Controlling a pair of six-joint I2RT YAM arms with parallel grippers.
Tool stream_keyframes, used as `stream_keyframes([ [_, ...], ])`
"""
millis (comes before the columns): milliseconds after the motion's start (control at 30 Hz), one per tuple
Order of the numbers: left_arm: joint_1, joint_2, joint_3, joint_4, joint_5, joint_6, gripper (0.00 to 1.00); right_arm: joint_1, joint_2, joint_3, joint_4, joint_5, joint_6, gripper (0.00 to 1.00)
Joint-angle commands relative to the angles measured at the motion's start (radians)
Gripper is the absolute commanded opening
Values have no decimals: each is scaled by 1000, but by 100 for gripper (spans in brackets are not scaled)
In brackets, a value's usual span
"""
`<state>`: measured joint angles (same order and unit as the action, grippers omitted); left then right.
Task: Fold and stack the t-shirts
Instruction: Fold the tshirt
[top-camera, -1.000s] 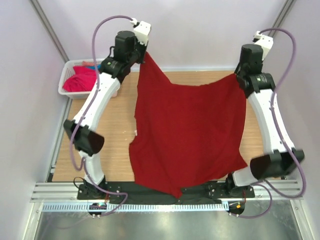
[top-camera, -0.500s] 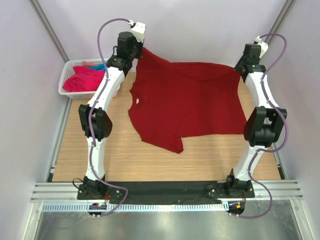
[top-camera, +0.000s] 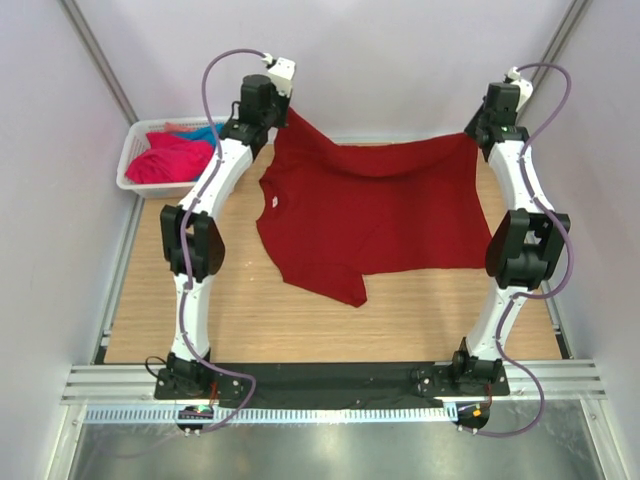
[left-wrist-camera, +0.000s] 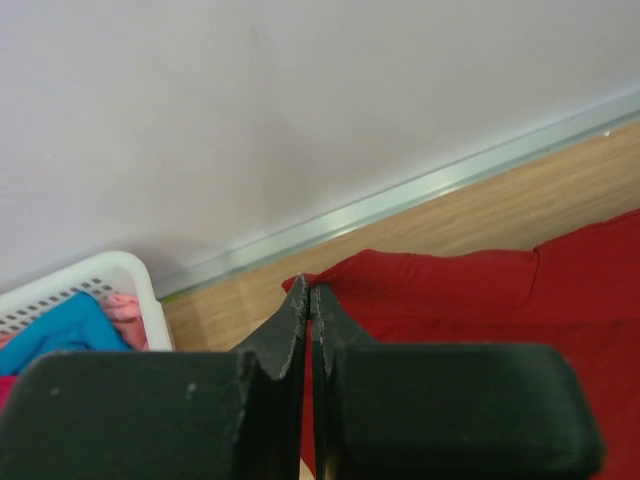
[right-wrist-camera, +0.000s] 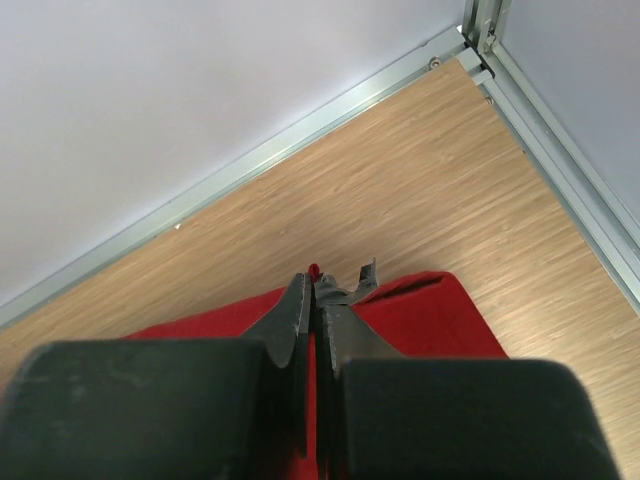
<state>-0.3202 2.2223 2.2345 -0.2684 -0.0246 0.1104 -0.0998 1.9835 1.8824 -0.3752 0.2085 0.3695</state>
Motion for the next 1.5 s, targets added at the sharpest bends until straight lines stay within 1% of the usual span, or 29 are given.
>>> stream_keyframes([
  [0, 1, -99, -30, 48, -27, 12, 0, -6, -29, 37, 6, 2, 8, 1],
  [100, -10, -182, -48, 23, -119, 26, 0, -8, -43, 142, -102, 34, 8, 1],
  [233, -60, -321, -50, 18, -221, 98, 0, -8, -100, 396, -308, 54, 17, 1],
  [333, -117, -444, -58, 15, -299, 159, 0, -8, -210, 466, -379, 43, 43, 1],
  [367, -134, -482, -62, 15, -320, 170, 0, -8, -247, 460, -389, 45, 60, 1],
  [400, -155, -543, -73, 14, -362, 208, 0, -8, -326, 452, -404, 46, 66, 1],
  [467, -227, -614, -84, 8, -411, 248, 0, -8, -406, 411, -415, 42, 77, 1],
  [500, -255, -683, -91, 2, -432, 293, 0, -8, -454, 393, -419, 39, 80, 1],
  [567, -353, -749, -124, 0, -509, 327, 0, -8, -592, 328, -415, 42, 83, 1],
  [600, -388, -824, -136, 1, -537, 350, 0, -8, -635, 308, -413, 43, 89, 1],
  [633, -467, -854, -156, 1, -581, 362, 0, -8, -716, 282, -415, 46, 86, 1],
  [667, -512, -890, -164, 1, -607, 368, 0, -8, -751, 279, -419, 48, 85, 1],
  [700, -607, -920, -168, 4, -633, 391, 0, -8, -784, 281, -432, 67, 83, 1],
  [733, -656, -973, -171, 5, -687, 399, 0, -8, -846, 287, -454, 83, 85, 1],
  [833, -797, -1068, -188, 5, -712, 376, 0, -8, -908, 337, -488, 97, 83, 1],
  [900, -829, -1102, -200, -12, -690, 333, 0, -8, -951, 383, -513, 104, 85, 1],
  [933, -829, -1112, -194, -29, -678, 312, 0, -8, -957, 406, -530, 107, 86, 1],
  [967, -829, -1115, -149, -73, -652, 280, 0, -8, -957, 432, -544, 106, 88, 1],
  [1033, -829, -1096, -77, -112, -646, 276, 0, -8, -945, 501, -568, 101, 85, 1],
  [1067, -829, -1058, -31, -152, -641, 287, 0, -8, -936, 526, -576, 103, 85, 1],
  [1100, -829, -1037, 62, -163, -643, 308, 0, -6, -910, 565, -582, 106, 85, 1],
  [1167, -829, -954, 152, -181, -643, 378, 0, -6, -890, 587, -574, 106, 85, 1],
  [1200, -829, -919, 243, -183, -646, 406, 0, -6, -870, 592, -556, 109, 86, 1],
  [1233, -829, -893, 279, -180, -650, 434, 0, -6, -862, 589, -547, 121, 86, 1],
  [1267, -829, -844, 309, -164, -656, 510, 0, -6, -850, 586, -525, 129, 80, 1],
  [1367, -829, -803, 283, -53, -702, 627, 0, -6, -813, 545, -469, 166, 51, 1],
  [1400, -824, -785, 262, -31, -712, 682, 0, -6, -801, 499, -455, 175, 43, 1],
  [1433, -804, -777, 216, -22, -707, 681, 0, -6, -796, 469, -444, 183, 36, 1],
  [1467, -740, -773, 188, -37, -695, 660, 0, -6, -795, 405, -430, 199, 26, 1],
])
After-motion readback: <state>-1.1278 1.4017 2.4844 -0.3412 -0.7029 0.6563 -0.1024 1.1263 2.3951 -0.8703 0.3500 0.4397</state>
